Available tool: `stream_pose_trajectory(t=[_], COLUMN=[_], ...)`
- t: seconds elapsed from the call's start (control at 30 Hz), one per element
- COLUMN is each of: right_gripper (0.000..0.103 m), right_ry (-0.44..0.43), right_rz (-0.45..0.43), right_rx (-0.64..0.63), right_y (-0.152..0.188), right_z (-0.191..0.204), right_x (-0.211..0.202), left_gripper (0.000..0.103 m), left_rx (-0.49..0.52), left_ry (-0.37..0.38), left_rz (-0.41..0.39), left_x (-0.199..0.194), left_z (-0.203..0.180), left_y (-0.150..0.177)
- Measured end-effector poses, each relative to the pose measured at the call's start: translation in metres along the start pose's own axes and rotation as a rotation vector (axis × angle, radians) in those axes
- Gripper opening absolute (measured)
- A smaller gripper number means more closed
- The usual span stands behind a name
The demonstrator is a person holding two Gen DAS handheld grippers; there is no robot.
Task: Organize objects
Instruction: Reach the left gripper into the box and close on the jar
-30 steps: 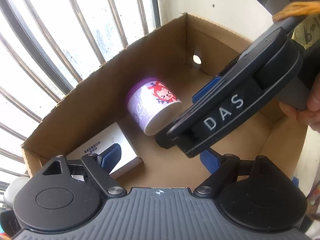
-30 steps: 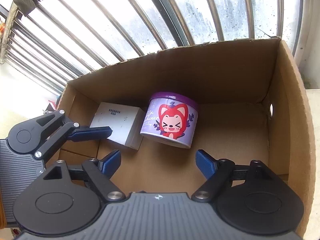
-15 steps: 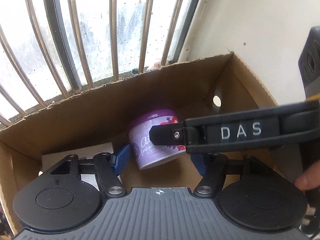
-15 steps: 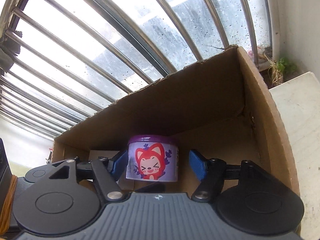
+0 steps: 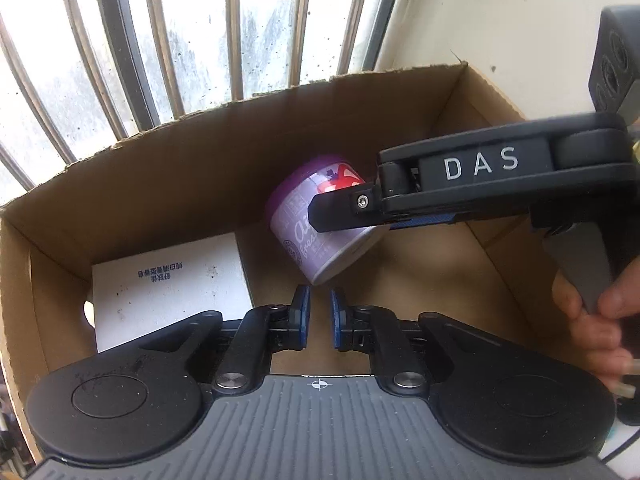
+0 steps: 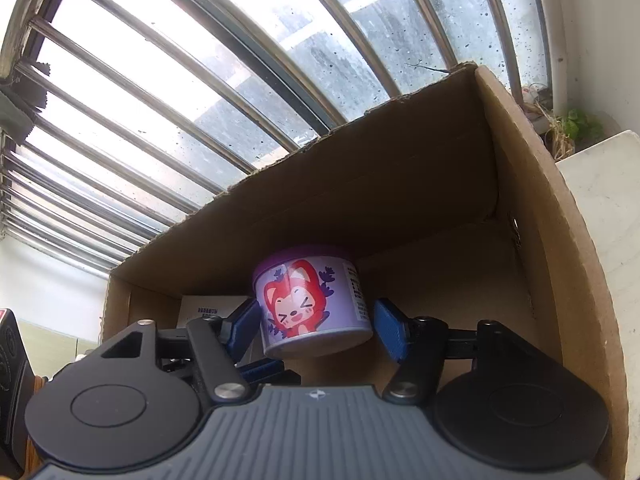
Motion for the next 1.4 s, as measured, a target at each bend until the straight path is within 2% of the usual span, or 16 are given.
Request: stream_pose_trajectory(t=[0.03,0.07,0.1,0.17,0.2,0.3,0.4,0.47,0.53,0.57,0.63,0.7,0.83,1.03,1.27,1.4], right_gripper=[0.064,0.064,0.064,0.063,0.063,0.062,0.062,0.061,0.061,0.060,0.060,0.060,0.060,0.059,0.059,0.060], right_ry=[0.001,0.000,0.004,0.004,0.008,0.020,0.032,0.026,0.000,-0.002,-0.009,-0.006,0.007,0.005,0.004,0.009], right_rz=[-0.003,-0.007,-0.019,-0.015,-0.015,-0.018,-0.033,-0.040,-0.032,-0.030,-0.005,0.013,0.027,0.034,0.039,0.046], right_rx=[-0.009,-0.023,-0.037,-0.061,-0.078,-0.116,-0.104,-0.099,-0.090,-0.091,-0.118,-0.125,-0.182,-0.214,-0.246,-0.283], right_y=[-0.001,0.000,0.003,0.003,0.004,0.009,0.009,0.008,0.010,0.011,0.013,0.015,0.019,0.020,0.024,0.023], right_z=[0.000,0.002,0.003,0.007,0.009,0.011,0.009,0.008,0.007,0.006,0.006,0.006,0.014,0.011,0.025,0.034], right_x=[0.000,-0.001,0.001,0.002,0.001,-0.002,-0.007,-0.011,-0.014,-0.014,-0.013,-0.010,-0.011,-0.013,-0.015,-0.012], left_gripper=[0.014,0.021,0.033,0.050,0.051,0.052,0.053,0.053,0.053,0.054,0.057,0.063,0.064,0.063,0.062,0.049], left_rx=[-0.010,-0.018,-0.029,-0.048,-0.067,-0.136,-0.195,-0.235,-0.282,-0.308,-0.345,-0.387,-0.488,-0.451,-0.458,-0.380], left_ry=[0.004,0.012,0.023,0.055,0.067,0.117,0.132,0.123,0.156,0.175,0.181,0.152,0.165,0.098,0.128,0.080], left_rz=[-0.010,-0.022,-0.036,-0.077,-0.099,-0.147,-0.171,-0.192,-0.208,-0.223,-0.217,-0.189,-0.140,-0.056,-0.038,-0.068], left_x=[-0.003,-0.007,-0.012,-0.022,-0.027,-0.041,-0.047,-0.053,-0.055,-0.076,-0.077,-0.072,-0.048,-0.016,-0.001,-0.012], left_z=[0.001,0.002,0.004,0.007,0.010,0.018,0.026,0.033,0.042,0.045,0.053,0.057,0.057,0.051,0.049,0.039], left_y=[-0.001,-0.002,-0.003,-0.006,-0.006,-0.005,-0.006,-0.003,-0.001,0.006,0.008,0.003,-0.009,-0.023,-0.023,-0.021])
Point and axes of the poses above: each gripper's, at about its wrist camera, not at the fingertips, and x roughly the way its jaws point, z to its left, y to its underside, the point moved 4 cm from there along x, roughly the way its jaws point, and after that the axes turned 10 degrees about x, right-handed, at the moved point
